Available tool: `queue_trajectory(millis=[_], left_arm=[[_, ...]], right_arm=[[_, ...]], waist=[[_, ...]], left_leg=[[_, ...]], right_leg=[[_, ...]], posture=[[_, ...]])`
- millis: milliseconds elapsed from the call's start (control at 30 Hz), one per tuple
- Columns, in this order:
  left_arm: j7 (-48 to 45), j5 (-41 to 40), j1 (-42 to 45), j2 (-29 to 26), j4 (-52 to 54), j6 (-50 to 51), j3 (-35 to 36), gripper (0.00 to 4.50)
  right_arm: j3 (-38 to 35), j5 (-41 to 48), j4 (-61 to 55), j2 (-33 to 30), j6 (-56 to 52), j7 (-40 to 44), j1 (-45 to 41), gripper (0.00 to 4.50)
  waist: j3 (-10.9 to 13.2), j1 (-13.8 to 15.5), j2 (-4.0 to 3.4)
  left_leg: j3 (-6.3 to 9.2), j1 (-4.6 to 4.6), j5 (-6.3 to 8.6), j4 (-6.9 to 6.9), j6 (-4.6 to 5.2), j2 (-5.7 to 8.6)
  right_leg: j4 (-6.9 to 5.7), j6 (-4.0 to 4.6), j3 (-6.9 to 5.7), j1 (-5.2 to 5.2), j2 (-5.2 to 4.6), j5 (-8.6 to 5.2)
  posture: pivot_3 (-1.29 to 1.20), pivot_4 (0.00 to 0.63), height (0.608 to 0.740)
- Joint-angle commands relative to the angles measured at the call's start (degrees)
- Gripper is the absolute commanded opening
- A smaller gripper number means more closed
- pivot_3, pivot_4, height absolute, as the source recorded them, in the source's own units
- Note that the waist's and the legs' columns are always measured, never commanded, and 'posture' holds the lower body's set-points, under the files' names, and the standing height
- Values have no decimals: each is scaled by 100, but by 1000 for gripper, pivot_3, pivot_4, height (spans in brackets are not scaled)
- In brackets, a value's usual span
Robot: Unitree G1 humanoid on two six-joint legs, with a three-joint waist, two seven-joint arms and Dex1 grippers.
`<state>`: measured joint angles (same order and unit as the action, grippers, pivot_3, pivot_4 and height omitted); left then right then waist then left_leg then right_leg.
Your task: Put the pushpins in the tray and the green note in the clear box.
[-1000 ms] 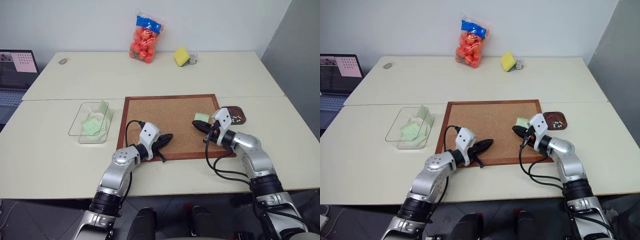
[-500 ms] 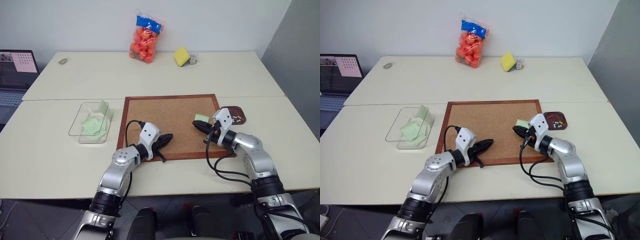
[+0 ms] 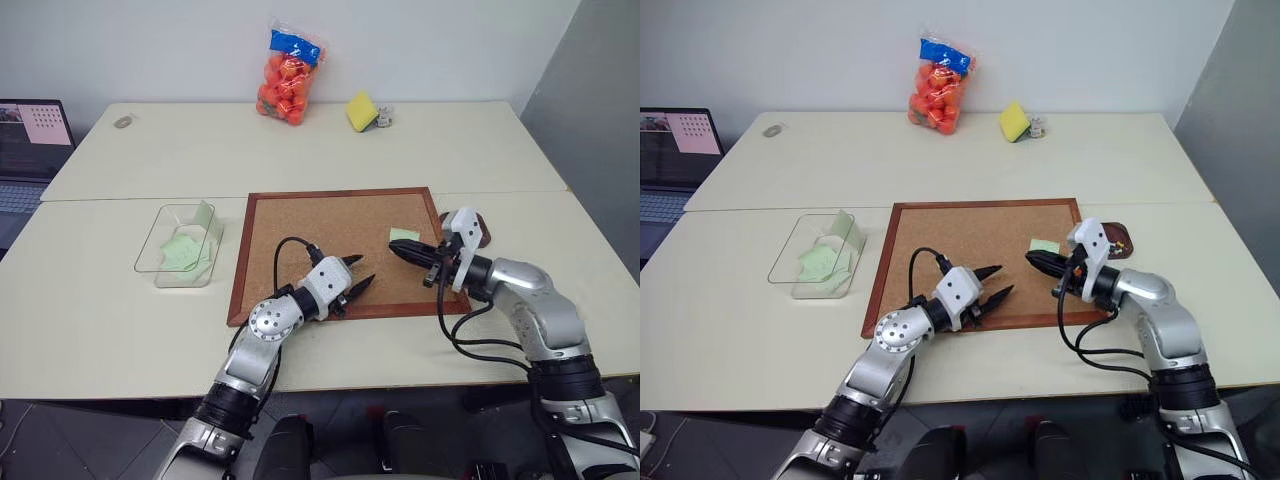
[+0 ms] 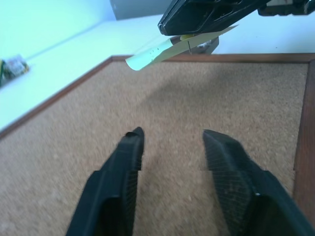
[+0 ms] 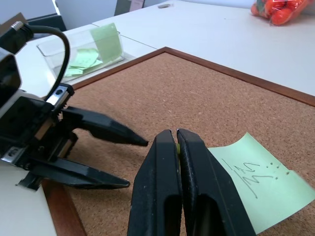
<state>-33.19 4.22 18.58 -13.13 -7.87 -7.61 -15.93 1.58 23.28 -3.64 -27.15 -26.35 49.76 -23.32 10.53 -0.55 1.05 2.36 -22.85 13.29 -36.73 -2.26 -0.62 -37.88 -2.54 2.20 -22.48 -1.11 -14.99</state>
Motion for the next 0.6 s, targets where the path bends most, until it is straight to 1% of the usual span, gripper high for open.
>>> queue_trajectory(millis=[33, 267, 300, 467, 600], left_arm=[[-12, 283, 261, -262, -187, -789, -55, 2942], [46, 666, 586, -543, -649, -1696, -146, 4429], [33, 706, 616, -572, -702, -1786, -168, 4492], [-139, 805, 785, -691, -906, -2203, -333, 4492], [-120, 886, 1000, -687, -1074, -2442, -374, 4492]], right_arm=[[-88, 217, -273, -239, -142, 291, -130, 0], [68, 324, -416, -321, -306, 522, -99, 0], [86, 333, -436, -325, -322, 535, -88, 0], [169, 388, -514, -346, -402, 623, -75, 0], [260, 421, -569, -376, -511, 737, -117, 0]], waist=[[0, -2, 0], [1, 3, 1], [1, 3, 1], [1, 5, 2], [1, 7, 2]], left_leg=[[-1, 0, 0, 0, 0, 0], [-2, -4, 0, 0, 0, 0], [-2, -4, 0, 0, 0, 0], [-2, -6, 0, 0, 0, -1], [-3, -7, 0, -1, 0, 0]], right_leg=[[0, 0, 1, 0, 1, 0], [0, 0, 1, -4, 1, 0], [0, 1, 1, -5, 1, 0], [-1, 0, 1, -8, 1, 0], [-2, 1, 1, -9, 1, 0]], posture=[[0, 150, 740], [0, 150, 740], [0, 150, 740], [0, 150, 740], [0, 150, 740]])
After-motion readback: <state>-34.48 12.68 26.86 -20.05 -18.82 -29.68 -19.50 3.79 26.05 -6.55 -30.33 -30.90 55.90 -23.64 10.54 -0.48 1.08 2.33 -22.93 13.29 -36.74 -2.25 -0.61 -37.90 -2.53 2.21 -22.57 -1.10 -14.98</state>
